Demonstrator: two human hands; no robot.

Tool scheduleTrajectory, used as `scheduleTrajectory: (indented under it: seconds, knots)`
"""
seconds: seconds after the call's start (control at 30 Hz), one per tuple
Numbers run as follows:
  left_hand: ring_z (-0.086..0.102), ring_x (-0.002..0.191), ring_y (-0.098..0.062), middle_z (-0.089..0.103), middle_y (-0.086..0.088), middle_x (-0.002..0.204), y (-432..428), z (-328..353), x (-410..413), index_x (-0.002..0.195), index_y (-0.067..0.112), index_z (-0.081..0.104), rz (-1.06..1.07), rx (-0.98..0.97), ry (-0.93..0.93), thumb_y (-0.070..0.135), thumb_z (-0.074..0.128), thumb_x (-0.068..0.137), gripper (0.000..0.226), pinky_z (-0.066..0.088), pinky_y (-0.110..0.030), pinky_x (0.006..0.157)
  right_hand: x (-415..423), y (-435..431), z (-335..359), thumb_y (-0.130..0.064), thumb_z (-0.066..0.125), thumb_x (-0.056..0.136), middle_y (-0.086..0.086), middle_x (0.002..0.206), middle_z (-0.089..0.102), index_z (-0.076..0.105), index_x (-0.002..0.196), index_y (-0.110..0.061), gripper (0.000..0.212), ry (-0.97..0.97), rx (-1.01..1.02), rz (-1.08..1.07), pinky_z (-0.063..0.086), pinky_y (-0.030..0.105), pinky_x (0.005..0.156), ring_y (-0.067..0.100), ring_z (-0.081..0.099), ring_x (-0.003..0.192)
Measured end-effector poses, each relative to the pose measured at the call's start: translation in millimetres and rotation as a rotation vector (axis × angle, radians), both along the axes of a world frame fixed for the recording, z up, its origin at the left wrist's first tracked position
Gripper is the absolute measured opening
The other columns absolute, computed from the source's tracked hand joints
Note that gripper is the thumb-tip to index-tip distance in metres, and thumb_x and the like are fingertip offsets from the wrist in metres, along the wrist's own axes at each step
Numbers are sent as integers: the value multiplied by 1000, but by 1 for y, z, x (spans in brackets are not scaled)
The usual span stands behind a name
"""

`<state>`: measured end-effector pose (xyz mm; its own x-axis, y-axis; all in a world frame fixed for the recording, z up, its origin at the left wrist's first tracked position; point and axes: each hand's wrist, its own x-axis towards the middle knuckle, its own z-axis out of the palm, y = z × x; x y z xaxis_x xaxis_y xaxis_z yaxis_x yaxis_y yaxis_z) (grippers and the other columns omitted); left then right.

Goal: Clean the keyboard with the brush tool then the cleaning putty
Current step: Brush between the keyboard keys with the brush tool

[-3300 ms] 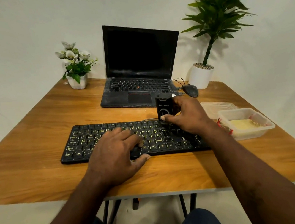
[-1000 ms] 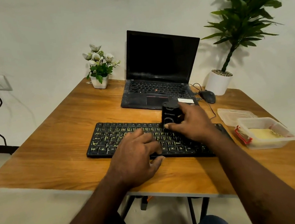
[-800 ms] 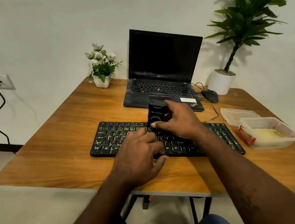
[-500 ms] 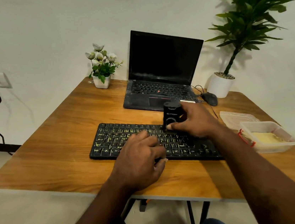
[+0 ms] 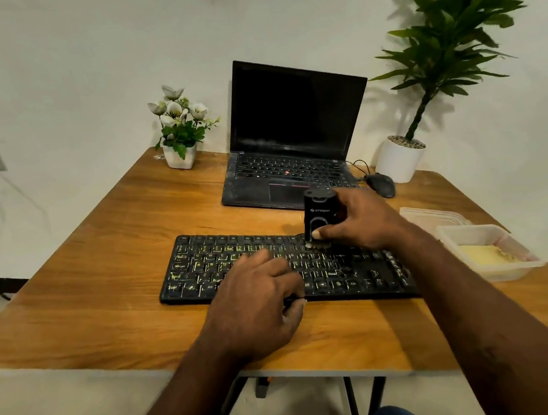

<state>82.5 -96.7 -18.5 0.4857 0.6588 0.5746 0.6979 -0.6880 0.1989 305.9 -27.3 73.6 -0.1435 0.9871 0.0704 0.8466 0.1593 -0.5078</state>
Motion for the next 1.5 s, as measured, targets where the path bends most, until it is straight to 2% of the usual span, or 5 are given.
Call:
scheduleTrajectory:
  seconds: [0.23,0.43,0.93,1.13,1.5]
  knots:
    - [44,85,-9,59,16,86,0,0,0,87,34,69,17,-16,-9,43,68,83,11,34,-29,73,-52,-8,-24,-37,88,77,-10,108,73,63,123,-26,53,132,128,98,57,25,80,2,68,95]
    - [43,84,-7,59,18,88,0,0,0,89,35,69,21,-32,-12,46,65,84,13,36,-29,72,-20,-5,-12,-26,87,80,-10,113,70,59,129,-28,56,194,-65,81,56,27,87,8,68,105]
    - [43,87,-7,59,17,88,-2,1,-1,89,34,69,39,-39,-8,46,64,84,14,37,-30,75,-45,-5,-20,-30,87,80,-10,110,71,62,121,-28,48,211,11,103,58,35,90,6,68,102]
    - [41,87,-6,59,18,90,-2,1,0,94,35,69,31,-48,-2,48,57,87,18,32,-29,76,-6,2,2,-29,86,80,-11,105,67,61,125,-21,52,-28,5,11,57,32,86,13,68,100]
    - [46,87,-7,63,15,88,-3,2,-2,91,33,73,19,-53,-57,46,64,84,17,40,-30,77,-110,9,-25,-38,89,76,-9,109,74,67,120,-23,51,130,114,192,60,36,89,6,70,98]
